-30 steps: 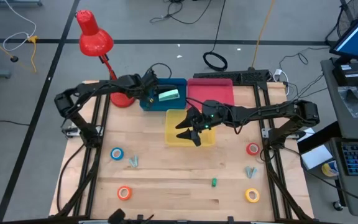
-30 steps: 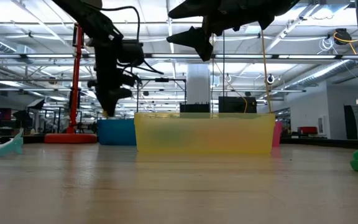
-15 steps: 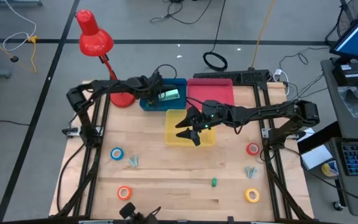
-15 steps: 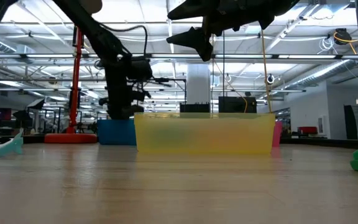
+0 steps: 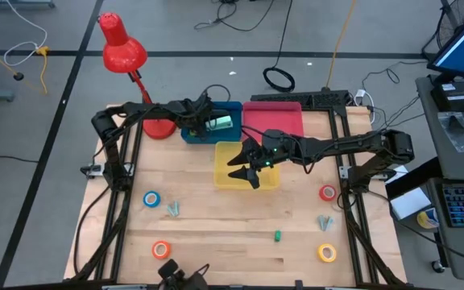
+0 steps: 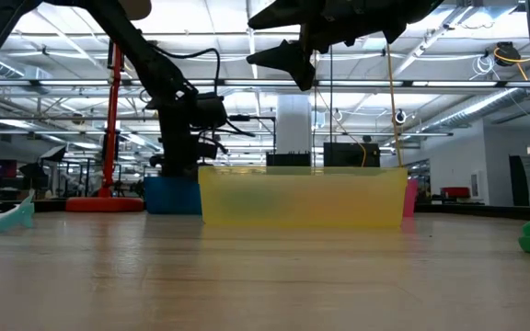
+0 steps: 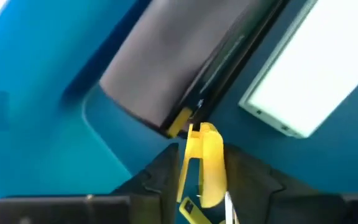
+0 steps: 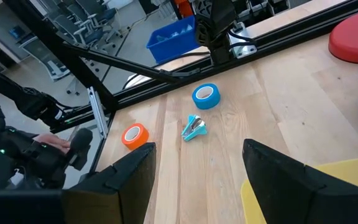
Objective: Pick and place Stapler, Stapler remover, tape
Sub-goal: Put the yellow small stapler into the blue bin, then put the green small stapler into the blue bin
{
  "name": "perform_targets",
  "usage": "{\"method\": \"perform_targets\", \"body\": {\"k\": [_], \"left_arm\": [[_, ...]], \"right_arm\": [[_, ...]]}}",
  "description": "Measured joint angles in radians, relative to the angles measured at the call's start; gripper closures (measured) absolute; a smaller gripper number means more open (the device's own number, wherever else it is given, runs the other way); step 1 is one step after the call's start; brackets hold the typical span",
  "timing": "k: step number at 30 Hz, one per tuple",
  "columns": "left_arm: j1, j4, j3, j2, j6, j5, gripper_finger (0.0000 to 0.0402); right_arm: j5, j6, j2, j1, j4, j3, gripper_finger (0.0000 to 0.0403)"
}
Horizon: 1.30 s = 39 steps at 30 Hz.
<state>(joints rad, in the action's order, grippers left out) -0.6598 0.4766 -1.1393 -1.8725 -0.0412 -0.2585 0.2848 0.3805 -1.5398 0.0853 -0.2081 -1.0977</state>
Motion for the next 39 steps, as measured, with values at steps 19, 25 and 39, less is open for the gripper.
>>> {"method": "perform_targets", "body": {"k": [19, 25, 39], "left_arm": [[0.033, 0.084, -0.008, 0.275, -0.147, 0.119, 0.0218], [0.161, 0.106, 0.001, 0.444, -0.219, 0.215, 0.0218], [0.668, -0.219, 0.370, 0.730, -0.543, 0.042, 0.0218]], "right_arm": [[0.007, 0.127, 0.000, 0.000, 0.000, 0.000, 0.0167], [0.259, 0.264, 0.000, -0.017, 0.058, 0.000, 0.0167], [0.352, 0.318, 0.002, -0.263, 0.901, 0.000, 0.0167]]}}
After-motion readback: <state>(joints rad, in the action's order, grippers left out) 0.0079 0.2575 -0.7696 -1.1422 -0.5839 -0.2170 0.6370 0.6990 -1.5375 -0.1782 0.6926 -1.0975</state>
